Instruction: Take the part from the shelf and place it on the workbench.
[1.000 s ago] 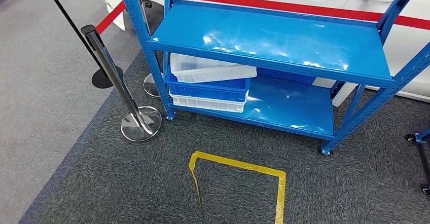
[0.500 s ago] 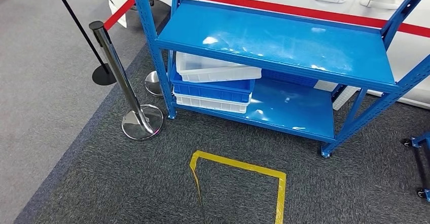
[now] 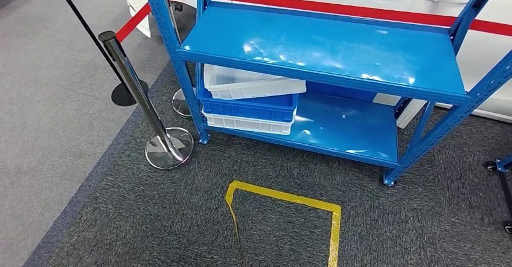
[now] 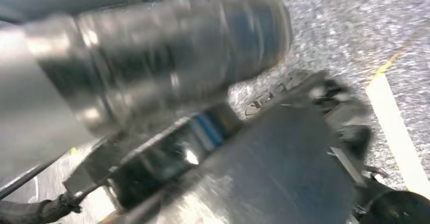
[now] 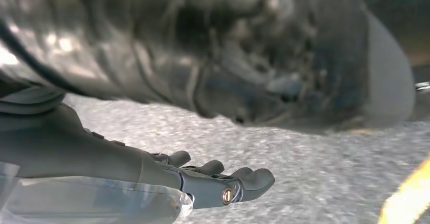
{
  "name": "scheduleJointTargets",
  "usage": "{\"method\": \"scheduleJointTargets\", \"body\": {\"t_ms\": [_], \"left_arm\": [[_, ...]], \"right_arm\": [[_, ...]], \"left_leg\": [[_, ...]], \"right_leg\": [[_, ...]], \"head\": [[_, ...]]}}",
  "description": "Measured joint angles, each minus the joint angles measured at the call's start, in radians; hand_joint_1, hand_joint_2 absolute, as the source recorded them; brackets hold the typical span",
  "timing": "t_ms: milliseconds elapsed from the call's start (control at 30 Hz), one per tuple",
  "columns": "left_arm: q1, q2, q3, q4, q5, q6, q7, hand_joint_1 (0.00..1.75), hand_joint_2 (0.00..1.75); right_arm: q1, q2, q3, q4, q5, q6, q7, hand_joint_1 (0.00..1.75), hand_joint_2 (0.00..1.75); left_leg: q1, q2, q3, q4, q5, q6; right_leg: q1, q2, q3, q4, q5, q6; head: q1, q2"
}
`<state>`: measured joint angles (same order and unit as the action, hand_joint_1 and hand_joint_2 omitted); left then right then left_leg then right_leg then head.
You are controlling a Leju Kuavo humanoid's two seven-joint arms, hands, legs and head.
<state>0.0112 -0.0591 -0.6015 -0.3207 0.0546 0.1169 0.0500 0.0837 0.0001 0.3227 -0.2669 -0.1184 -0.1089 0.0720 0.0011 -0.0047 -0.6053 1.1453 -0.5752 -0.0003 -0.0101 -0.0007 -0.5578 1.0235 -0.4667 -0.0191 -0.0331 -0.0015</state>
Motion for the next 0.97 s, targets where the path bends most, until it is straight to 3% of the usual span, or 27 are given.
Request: {"method": "scheduleJointTargets", "body": {"t_ms": [67,100,133,167,233,300,367,400,500,567,700,967], "left_arm": [[0.034,0.009,0.050,0.000,-0.006,-0.014,-0.006,0.00,0.00],[0.054,0.014,0.075,0.001,-0.009,-0.021,-0.008,0.00,0.00],[0.074,0.018,0.098,0.004,-0.011,-0.026,-0.010,0.00,0.00],[0.093,0.022,0.120,0.007,-0.014,-0.031,-0.011,0.00,0.00],[0.129,0.030,0.163,0.018,-0.019,-0.041,-0.014,0.00,0.00],[0.157,0.038,0.207,0.027,-0.023,-0.051,-0.019,0.00,0.00],[0.176,0.044,0.254,0.029,-0.029,-0.064,-0.026,0.00,0.00],[0.180,0.046,0.278,0.028,-0.033,-0.071,-0.029,0.00,0.00],[0.169,0.051,0.342,0.016,-0.042,-0.088,-0.040,0.00,0.00],[0.159,0.053,0.382,0.005,-0.045,-0.098,-0.045,0.00,0.00],[0.144,0.054,0.450,-0.014,-0.053,-0.111,-0.050,0.00,0.00],[0.139,0.055,0.517,-0.033,-0.053,-0.113,-0.050,0.00,0.00]], "right_arm": [[-0.008,0.000,-0.026,-0.019,0.015,0.014,-0.009,0.00,0.00],[-0.014,0.000,-0.039,-0.030,0.022,0.020,-0.014,0.00,0.00],[-0.022,0.000,-0.051,-0.044,0.027,0.025,-0.017,0.00,0.00],[-0.030,0.000,-0.063,-0.059,0.032,0.030,-0.021,0.00,0.00],[-0.049,0.000,-0.082,-0.091,0.043,0.039,-0.027,0.00,0.87],[-0.060,0.000,-0.100,-0.118,0.055,0.049,-0.034,0.00,1.75],[-0.056,-0.001,-0.125,-0.136,0.069,0.062,-0.042,0.00,1.75],[-0.049,-0.001,-0.138,-0.140,0.076,0.069,-0.046,0.00,1.75],[-0.018,-0.003,-0.172,-0.142,0.096,0.086,-0.055,0.00,1.75],[0.006,-0.005,-0.192,-0.142,0.106,0.096,-0.060,0.00,1.75],[0.046,-0.006,-0.225,-0.140,0.117,0.107,-0.064,0.00,0.00],[0.057,-0.006,-0.260,-0.139,0.117,0.107,-0.064,0.00,0.00]], "left_leg": [[0.000,0.000,-0.055,0.121,-0.054,-0.005],[0.000,0.000,-0.065,0.144,-0.055,-0.004],[0.000,0.000,-0.058,0.130,-0.038,-0.003],[0.000,0.000,-0.033,0.080,-0.007,0.001],[-0.002,0.001,0.036,-0.060,0.053,0.010],[-0.007,0.001,0.071,-0.133,0.075,0.018],[-0.009,0.000,0.072,-0.140,0.079,0.025],[-0.008,-0.001,0.073,-0.145,0.082,0.025],[-0.009,-0.002,0.076,-0.153,0.086,0.020],[-0.010,-0.002,0.076,-0.151,0.084,0.025],[-0.010,0.002,0.075,-0.149,0.081,0.029],[-0.011,0.002,0.076,-0.148,0.079,0.032]], "right_leg": [[0.002,-0.001,-0.002,0.000,0.000,-0.003],[0.003,-0.001,-0.002,0.000,0.000,-0.003],[0.003,-0.001,-0.001,0.000,0.000,-0.003],[0.004,-0.001,0.000,0.000,0.000,-0.003],[0.006,-0.001,0.002,0.001,-0.001,0.000],[0.008,-0.001,0.001,0.001,-0.002,0.008],[0.008,-0.001,0.001,-0.003,-0.001,0.019],[0.009,-0.001,0.002,-0.007,0.000,0.017],[0.010,-0.004,0.004,-0.014,0.002,-0.001],[0.010,-0.004,0.006,-0.014,0.003,-0.001],[0.010,0.000,0.008,-0.017,0.005,0.002],[0.009,0.001,0.008,-0.021,0.004,0.018]], "head": [[0.000,0.000],[0.000,0.000],[0.000,0.000],[0.000,0.000],[0.000,0.000],[0.001,0.000],[0.001,0.000],[0.002,0.000],[0.004,0.000],[0.004,0.000],[0.004,0.000],[0.004,0.000]]}}
